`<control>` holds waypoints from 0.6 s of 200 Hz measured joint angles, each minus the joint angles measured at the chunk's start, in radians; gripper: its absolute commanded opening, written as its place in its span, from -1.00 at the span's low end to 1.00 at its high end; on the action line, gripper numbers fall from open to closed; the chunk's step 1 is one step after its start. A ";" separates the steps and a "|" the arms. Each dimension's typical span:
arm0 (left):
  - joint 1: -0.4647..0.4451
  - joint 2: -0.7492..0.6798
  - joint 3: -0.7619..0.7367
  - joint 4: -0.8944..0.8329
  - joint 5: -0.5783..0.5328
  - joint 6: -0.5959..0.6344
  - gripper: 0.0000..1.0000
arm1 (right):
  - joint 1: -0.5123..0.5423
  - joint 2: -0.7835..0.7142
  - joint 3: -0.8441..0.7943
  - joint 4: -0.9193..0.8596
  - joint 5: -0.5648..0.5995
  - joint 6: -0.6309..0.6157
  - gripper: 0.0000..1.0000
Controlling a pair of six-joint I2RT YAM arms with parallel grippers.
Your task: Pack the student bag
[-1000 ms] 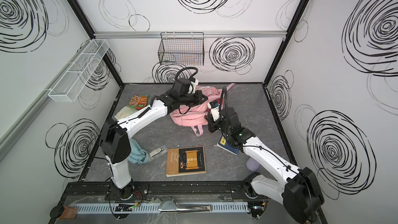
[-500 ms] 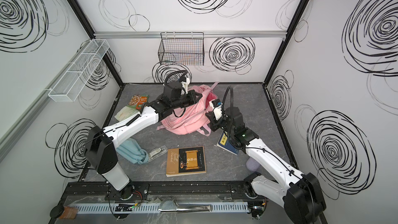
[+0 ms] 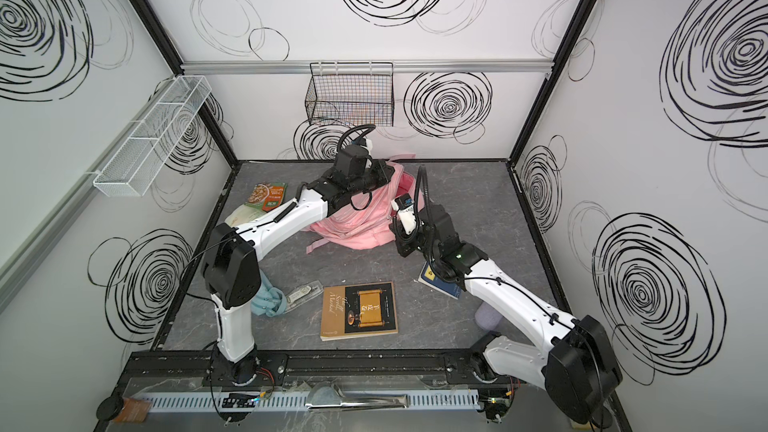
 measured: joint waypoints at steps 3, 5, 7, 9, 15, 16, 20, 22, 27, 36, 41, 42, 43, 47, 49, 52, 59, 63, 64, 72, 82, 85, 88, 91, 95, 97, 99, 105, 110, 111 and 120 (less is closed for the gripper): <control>0.002 0.000 0.000 0.004 0.001 -0.001 -1.00 | 0.002 0.000 -0.007 0.001 0.000 0.002 -1.00; 0.002 0.000 -0.003 0.010 0.002 -0.002 -1.00 | 0.003 0.000 -0.010 0.002 0.000 0.003 -1.00; 0.003 0.000 -0.004 0.013 0.002 -0.002 -1.00 | 0.004 0.000 -0.015 0.002 -0.001 0.005 -1.00; 0.005 0.000 -0.006 0.018 0.004 -0.003 -1.00 | 0.005 0.000 -0.019 0.002 0.000 0.007 -1.00; 0.009 0.000 -0.016 0.039 0.011 -0.003 -1.00 | 0.005 0.000 -0.028 0.001 0.001 0.011 -1.00; 0.009 0.000 -0.017 0.042 0.013 -0.003 -1.00 | 0.005 0.000 -0.029 0.001 0.001 0.011 -1.00; 0.013 0.000 -0.026 0.061 0.022 -0.002 -0.83 | 0.004 0.000 -0.034 0.001 0.003 0.013 -1.00; 0.016 0.000 -0.030 0.067 0.028 -0.002 -0.74 | 0.004 0.000 -0.035 0.001 0.003 0.014 -1.00; 0.021 0.000 -0.042 0.085 0.044 0.000 -0.53 | 0.001 -0.001 -0.039 0.001 0.003 0.014 -1.00; 0.035 -0.001 -0.060 0.117 0.077 0.005 -0.32 | -0.010 -0.002 -0.042 -0.005 -0.006 0.014 -1.00; 0.047 -0.001 -0.065 0.132 0.097 0.012 -0.24 | -0.019 -0.004 -0.043 -0.011 -0.016 0.013 -1.00; 0.051 -0.001 -0.066 0.136 0.104 0.013 -0.22 | -0.019 -0.004 -0.043 -0.012 -0.018 0.013 -1.00; 0.053 -0.001 -0.067 0.137 0.106 0.015 -0.20 | -0.021 -0.004 -0.043 -0.013 -0.019 0.013 -1.00; 0.066 -0.004 -0.072 0.148 0.124 0.022 -0.14 | -0.029 -0.004 -0.045 -0.020 -0.027 0.013 -1.00; 0.071 -0.005 -0.073 0.152 0.130 0.025 -0.13 | -0.032 -0.004 -0.045 -0.024 -0.031 0.013 -1.00; 0.080 -0.011 -0.077 0.155 0.146 0.035 -0.10 | -0.036 -0.003 -0.045 -0.029 -0.036 0.012 -1.00; 0.102 -0.028 -0.093 0.160 0.174 0.055 -0.06 | -0.048 -0.003 -0.045 -0.043 -0.048 0.010 -1.00; 0.112 -0.040 -0.105 0.159 0.191 0.064 -0.03 | -0.053 -0.003 -0.046 -0.050 -0.053 0.009 -1.00; 0.115 -0.047 -0.110 0.159 0.196 0.071 -0.03 | -0.055 -0.003 -0.046 -0.053 -0.055 0.008 -1.00; 0.137 -0.085 -0.146 0.154 0.223 0.101 0.00 | -0.063 -0.003 -0.046 -0.059 -0.066 0.005 -1.00; 0.153 -0.135 -0.189 0.139 0.251 0.138 0.02 | -0.071 -0.003 -0.045 -0.058 -0.074 0.001 -1.00; 0.155 -0.150 -0.200 0.133 0.259 0.154 0.07 | -0.072 -0.003 -0.045 -0.058 -0.076 0.000 -1.00; 0.156 -0.167 -0.212 0.124 0.268 0.168 0.08 | -0.074 -0.003 -0.045 -0.058 -0.078 -0.001 -1.00; 0.156 -0.181 -0.220 0.113 0.277 0.188 0.08 | -0.075 -0.003 -0.045 -0.058 -0.080 -0.003 -1.00; 0.154 -0.197 -0.229 0.098 0.288 0.201 0.08 | -0.076 -0.003 -0.045 -0.058 -0.082 -0.004 -1.00; 0.152 -0.206 -0.232 0.088 0.295 0.216 0.08 | -0.076 -0.003 -0.045 -0.058 -0.083 -0.006 -1.00; 0.150 -0.213 -0.234 0.079 0.301 0.228 0.09 | -0.076 -0.003 -0.045 -0.058 -0.084 -0.006 -1.00; 0.139 -0.231 -0.236 0.050 0.321 0.261 0.09 | -0.076 -0.003 -0.045 -0.058 -0.089 -0.008 -1.00; 0.130 -0.242 -0.235 0.028 0.336 0.292 0.10 | -0.076 -0.002 -0.045 -0.058 -0.093 -0.010 -1.00; 0.127 -0.245 -0.235 0.021 0.340 0.304 0.10 | -0.076 -0.002 -0.045 -0.058 -0.093 -0.010 -1.00; 0.106 -0.256 -0.230 -0.031 0.365 0.364 0.11 | -0.077 -0.002 -0.045 -0.058 -0.098 -0.011 -1.00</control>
